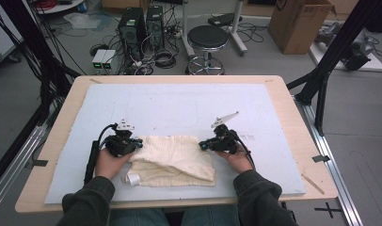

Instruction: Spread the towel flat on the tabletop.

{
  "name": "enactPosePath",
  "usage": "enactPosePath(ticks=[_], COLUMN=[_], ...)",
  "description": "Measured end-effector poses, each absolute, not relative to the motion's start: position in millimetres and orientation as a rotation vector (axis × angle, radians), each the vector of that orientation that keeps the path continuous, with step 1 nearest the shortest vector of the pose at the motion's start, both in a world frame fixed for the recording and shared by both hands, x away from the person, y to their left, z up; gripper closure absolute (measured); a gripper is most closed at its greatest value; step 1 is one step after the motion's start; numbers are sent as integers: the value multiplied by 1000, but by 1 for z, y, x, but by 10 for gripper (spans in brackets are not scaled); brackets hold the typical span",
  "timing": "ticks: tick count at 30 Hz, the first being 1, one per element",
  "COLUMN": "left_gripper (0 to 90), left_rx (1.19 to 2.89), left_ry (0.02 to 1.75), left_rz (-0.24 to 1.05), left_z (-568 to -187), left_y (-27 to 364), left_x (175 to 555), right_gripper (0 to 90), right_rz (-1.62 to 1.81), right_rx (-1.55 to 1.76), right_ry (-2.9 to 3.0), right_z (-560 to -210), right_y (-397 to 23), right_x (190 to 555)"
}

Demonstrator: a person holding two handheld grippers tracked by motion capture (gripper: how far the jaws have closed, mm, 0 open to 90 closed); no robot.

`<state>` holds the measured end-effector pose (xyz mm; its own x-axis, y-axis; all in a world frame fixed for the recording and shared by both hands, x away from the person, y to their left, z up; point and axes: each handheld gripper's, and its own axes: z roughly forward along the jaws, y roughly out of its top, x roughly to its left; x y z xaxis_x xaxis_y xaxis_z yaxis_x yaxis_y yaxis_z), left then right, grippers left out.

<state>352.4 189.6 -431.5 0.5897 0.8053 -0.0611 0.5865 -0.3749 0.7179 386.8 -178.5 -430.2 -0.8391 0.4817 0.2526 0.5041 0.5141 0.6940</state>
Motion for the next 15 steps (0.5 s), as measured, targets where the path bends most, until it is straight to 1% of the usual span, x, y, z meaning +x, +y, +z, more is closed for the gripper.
enactPosePath(ticks=[4, 8, 11, 15], left_gripper=[889, 888, 888, 888], left_rx=[2040, 2043, 2103, 2120], left_ry=[1084, 1066, 1054, 1040], left_rz=[377, 384, 403, 402], left_z=[-426, -423, -424, -423], left_y=[182, 173, 173, 179], left_x=[356, 358, 355, 349], right_gripper=[873, 870, 868, 862], right_rz=[-1294, -1286, -1255, -1200], right_rx=[-939, -960, -947, -861], right_ry=[-2810, -2949, -2992, -3006], right_z=[-406, -386, -387, -404], right_y=[-190, -191, -183, -166], right_x=[386, 388, 385, 376])
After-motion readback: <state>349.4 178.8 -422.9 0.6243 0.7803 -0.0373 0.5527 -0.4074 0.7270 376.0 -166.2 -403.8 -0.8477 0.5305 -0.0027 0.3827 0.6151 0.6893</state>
